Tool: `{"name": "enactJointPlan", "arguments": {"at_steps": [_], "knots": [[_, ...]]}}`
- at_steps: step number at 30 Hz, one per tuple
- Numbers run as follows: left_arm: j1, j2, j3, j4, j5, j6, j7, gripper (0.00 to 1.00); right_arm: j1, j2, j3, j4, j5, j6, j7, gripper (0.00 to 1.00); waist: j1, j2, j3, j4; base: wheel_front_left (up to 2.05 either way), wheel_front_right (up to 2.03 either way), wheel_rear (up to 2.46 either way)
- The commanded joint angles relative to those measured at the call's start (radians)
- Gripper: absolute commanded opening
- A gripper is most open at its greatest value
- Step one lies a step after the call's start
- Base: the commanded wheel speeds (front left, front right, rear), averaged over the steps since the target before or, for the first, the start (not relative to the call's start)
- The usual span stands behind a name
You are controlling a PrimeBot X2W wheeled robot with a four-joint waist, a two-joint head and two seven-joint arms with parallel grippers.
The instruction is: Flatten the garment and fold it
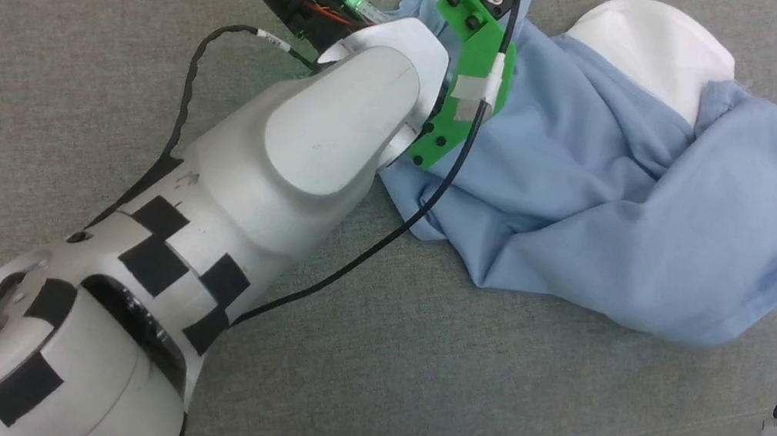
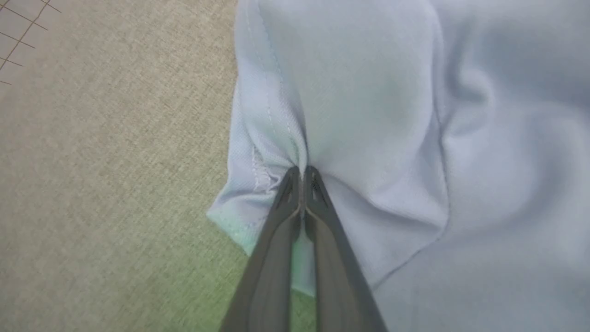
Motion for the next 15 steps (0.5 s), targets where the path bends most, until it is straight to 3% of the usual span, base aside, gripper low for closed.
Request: {"name": "enactJointPlan", "arguments": {"at_steps": [1,10,15], "knots": [[0.08,0.029,-0.017,0.039,-0.021,-0.007,0.011,0.0,-0.018,0.001,-0.001,0.0,0.001,-0.001,-0.005,1.0,0.0,0.0,-0.034,0.019,0.0,0.0,0.0],[0.11,0.029,0.02,-0.107,-0.131,0.054,-0.184,0.0,0.022,0.001,-0.022,-0.035,-0.039,-0.001,0.033,1.0,0.0,0.0,-0.189,0.103,0.0,0.0,0.0],[0.164,0.046,0.117,-0.206,-0.221,0.104,-0.326,0.0,0.062,0.001,-0.048,-0.087,-0.052,-0.001,0.075,1.0,0.0,0.0,-0.275,0.167,0.0,0.0,0.0]]}}
